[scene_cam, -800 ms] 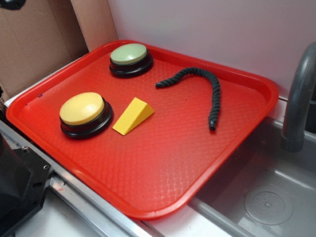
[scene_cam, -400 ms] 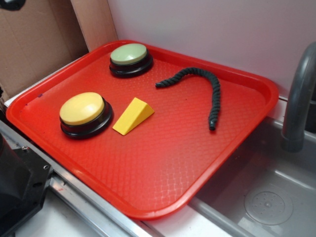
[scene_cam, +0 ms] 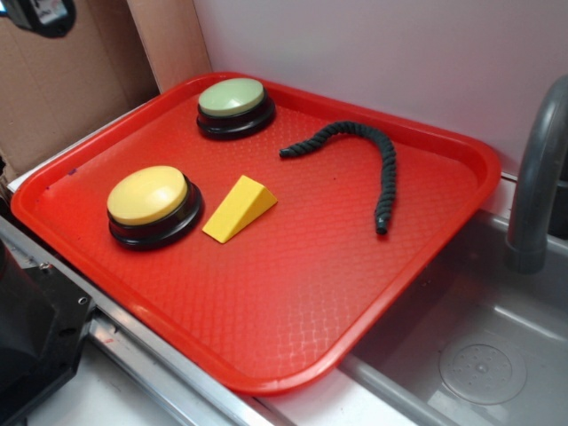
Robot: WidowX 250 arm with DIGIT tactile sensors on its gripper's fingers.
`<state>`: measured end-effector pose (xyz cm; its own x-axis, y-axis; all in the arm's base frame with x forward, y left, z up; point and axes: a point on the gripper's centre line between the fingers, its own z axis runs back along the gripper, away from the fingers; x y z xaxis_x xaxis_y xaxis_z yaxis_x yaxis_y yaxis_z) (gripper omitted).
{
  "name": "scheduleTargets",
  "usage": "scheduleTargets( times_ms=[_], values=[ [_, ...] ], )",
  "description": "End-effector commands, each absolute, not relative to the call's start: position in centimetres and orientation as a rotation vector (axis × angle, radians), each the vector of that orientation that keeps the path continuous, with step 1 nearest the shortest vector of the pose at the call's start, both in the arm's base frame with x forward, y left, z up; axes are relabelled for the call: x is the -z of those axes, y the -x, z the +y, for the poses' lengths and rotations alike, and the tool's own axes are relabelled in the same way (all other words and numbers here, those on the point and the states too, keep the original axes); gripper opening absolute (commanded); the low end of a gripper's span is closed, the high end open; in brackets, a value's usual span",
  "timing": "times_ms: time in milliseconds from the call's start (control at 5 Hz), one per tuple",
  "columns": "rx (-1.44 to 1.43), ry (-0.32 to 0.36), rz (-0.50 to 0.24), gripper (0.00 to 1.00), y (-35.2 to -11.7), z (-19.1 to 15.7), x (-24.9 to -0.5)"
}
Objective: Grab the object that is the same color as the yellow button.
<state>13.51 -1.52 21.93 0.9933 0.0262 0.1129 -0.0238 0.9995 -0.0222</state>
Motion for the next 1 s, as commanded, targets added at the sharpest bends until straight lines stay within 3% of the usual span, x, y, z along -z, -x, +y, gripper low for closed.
scheduleTargets(
  times_ms=[0, 400, 800],
  values=[
    [-0.095, 0.013, -0.216, 1.0, -16.8, -2.6, -19.6],
    [-0.142, 0.004, -0.225, 1.0, -20.0, -2.9, -14.9],
    [-0.152, -0.062, -0.16, 1.0, -23.0, -2.8, -9.5]
  ],
)
